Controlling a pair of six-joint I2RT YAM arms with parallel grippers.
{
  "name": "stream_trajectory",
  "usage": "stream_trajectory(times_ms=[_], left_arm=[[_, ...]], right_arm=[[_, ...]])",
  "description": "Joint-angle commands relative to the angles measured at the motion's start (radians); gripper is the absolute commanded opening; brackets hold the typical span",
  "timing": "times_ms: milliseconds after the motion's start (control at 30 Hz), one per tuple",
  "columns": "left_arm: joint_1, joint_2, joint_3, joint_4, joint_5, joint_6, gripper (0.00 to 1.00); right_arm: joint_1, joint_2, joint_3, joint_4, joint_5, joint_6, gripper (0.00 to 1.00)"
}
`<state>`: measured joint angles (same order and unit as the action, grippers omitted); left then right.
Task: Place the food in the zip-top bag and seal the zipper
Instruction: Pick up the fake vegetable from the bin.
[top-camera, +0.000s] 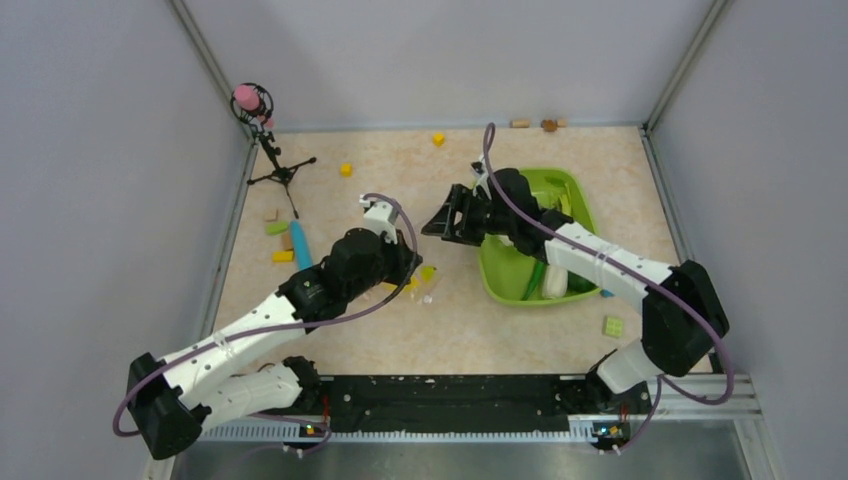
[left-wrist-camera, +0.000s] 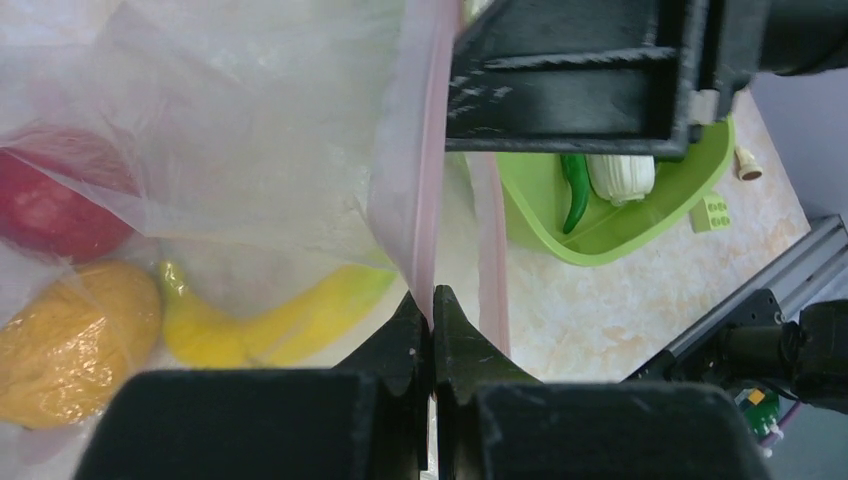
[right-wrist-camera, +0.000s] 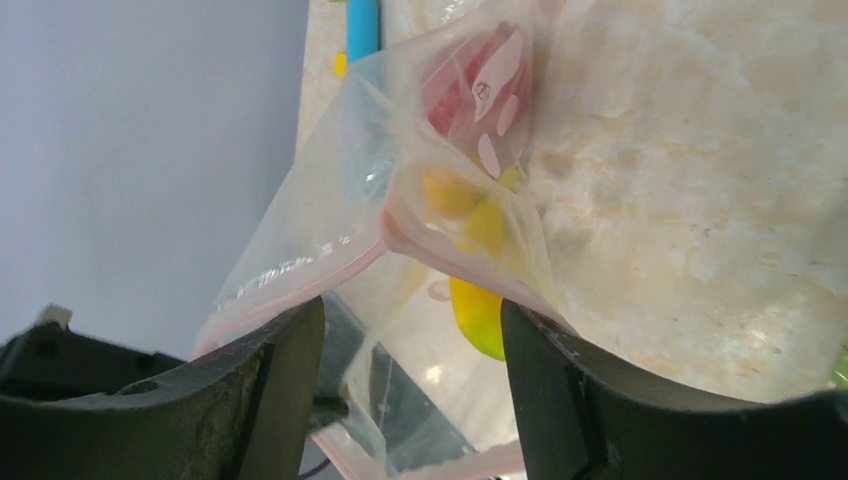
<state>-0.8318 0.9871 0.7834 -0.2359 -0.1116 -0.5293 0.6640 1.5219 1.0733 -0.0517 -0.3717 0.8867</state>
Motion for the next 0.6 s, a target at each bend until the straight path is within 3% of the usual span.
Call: stream_trajectory(times_ms=[0,100,300,433,567], left_arm=[[0.003,-0.049,0.004,0.011,-0.110,-0.022,0.00],[0.003,-0.052,0.011,-0.008,-0.149,-0.025,0.00],[0.003,-0.050,0.015,-0.017,-0.183,-0.024,0.00],[0.003,-0.048,0.011,-0.010,-0.171,-0.026,0.00],[0.003,-0.040,0.012,-0.009,-0.174,-0.021,0.00]], right_arm=[[0.008,-0.149,0.001,-0.067,0.076,-0.162,0.67],[0.006,-0.257,-0.024,-0.152,0.235,-0.248,0.74],[-0.003,-0.489,-0.131,-0.293,0.598,-0.336,0.98],[-0.038,-0.549,-0.165,-0.379,0.778,-0.367,0.99],[-0.195,-0.526,-0.163,-0.452,0.741,-0.330,0.99]])
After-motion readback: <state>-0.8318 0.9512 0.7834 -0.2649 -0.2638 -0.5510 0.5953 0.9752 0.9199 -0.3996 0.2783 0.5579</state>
